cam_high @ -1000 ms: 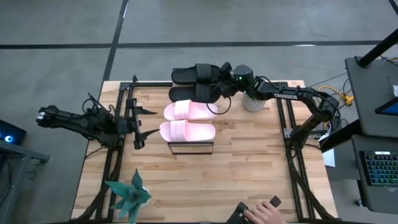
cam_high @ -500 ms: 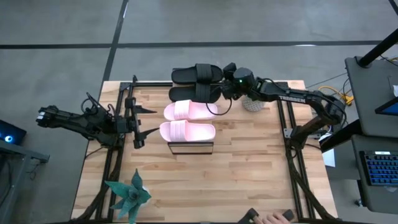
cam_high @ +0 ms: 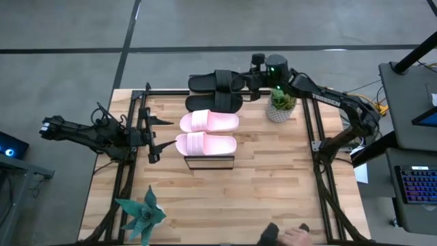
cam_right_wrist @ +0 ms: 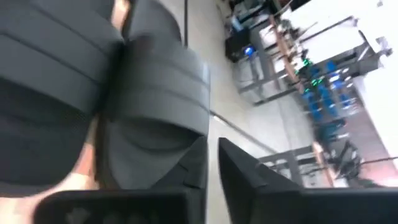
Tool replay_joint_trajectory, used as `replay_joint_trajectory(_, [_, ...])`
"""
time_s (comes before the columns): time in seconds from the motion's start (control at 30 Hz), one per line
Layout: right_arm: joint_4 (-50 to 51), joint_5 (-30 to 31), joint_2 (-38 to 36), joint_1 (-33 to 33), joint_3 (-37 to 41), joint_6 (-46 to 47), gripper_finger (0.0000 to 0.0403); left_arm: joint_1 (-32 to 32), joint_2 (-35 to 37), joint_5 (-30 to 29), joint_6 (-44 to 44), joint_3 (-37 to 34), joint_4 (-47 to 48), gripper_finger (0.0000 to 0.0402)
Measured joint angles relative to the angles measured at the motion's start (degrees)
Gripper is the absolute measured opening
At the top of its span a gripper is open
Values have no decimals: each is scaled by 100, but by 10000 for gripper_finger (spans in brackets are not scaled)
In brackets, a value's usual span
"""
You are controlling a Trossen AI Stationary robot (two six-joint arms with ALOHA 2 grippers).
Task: Pick and place slides into the shelf
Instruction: Put the black slipper on the shelf
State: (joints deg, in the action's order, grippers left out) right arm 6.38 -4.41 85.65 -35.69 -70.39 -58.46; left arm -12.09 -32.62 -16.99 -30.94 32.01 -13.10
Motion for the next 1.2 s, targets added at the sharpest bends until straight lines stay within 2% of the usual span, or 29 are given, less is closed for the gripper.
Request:
replay_joint_trajectory(0.3, [1037, -194, 1277, -71, -1255, 649, 9, -1, 9, 0, 4, 0, 0, 265])
replay_joint_trajectory(0.5, [1824, -174, 1806, -71, -2053, 750, 8, -1, 4, 0, 20, 0, 2, 265])
replay_joint_trajectory(0.67, [2110, -152, 1789, -71, -2195, 906, 8, -1, 6, 0, 23, -2, 8, 265])
replay_joint_trajectory(0.87, [2445, -157, 1347, -71, -2192, 1109, 8, -1, 2, 0, 31, -2, 11, 265])
replay_joint_trajectory(1.07, [2114, -982, 1217, -71, -2192, 756, 11, -1, 2, 0, 30, -2, 13, 265])
replay_joint_trajectory(1.2, [1626, -1057, 1351, -19, -2184, 560, 33, 1, 2, 0, 28, -7, 24, 265])
